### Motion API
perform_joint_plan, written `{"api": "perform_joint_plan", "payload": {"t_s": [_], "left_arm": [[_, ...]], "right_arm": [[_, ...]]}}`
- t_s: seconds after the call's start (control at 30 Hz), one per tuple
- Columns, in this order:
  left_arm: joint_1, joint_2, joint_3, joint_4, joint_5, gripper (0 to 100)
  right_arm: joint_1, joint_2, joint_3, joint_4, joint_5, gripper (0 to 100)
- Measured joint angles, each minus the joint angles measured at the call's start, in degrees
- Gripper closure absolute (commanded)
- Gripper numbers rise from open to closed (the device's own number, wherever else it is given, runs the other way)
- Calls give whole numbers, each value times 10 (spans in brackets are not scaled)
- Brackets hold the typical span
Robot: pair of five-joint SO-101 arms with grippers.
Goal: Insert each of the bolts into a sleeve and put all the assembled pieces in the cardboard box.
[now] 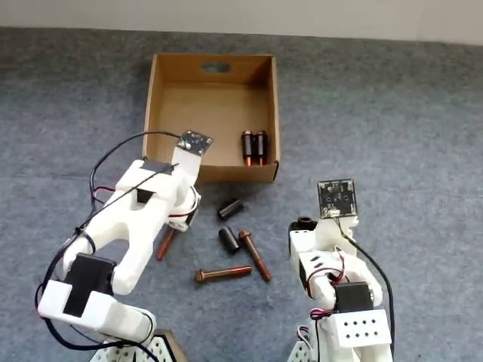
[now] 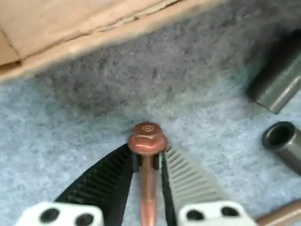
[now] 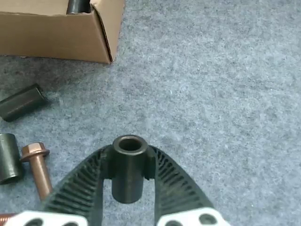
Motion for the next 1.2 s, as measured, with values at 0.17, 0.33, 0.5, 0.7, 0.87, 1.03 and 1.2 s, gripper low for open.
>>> {"api": "perform_joint_plan", "payload": {"t_s": [0.17,0.33,0.5,0.7,0.87,1.03,1.2], "left_arm": [[0,-1,0,-2,0,992],[-3,-55,17,7,0,992],[-8,-168,38,14,0,992],[-10,-323,41,38,0,992],[18,-478,41,38,0,992],[48,-620,41,-11,0,992],[72,-666,41,-89,47,992]], "right_arm": [[0,0,0,0,0,992],[0,-1,0,21,-5,992],[0,-2,-2,22,-31,992],[-67,-2,-41,23,-33,992],[-141,-2,-51,-56,-33,992],[-185,-2,-37,-200,-33,992],[-201,-1,14,-346,-33,992]]}}
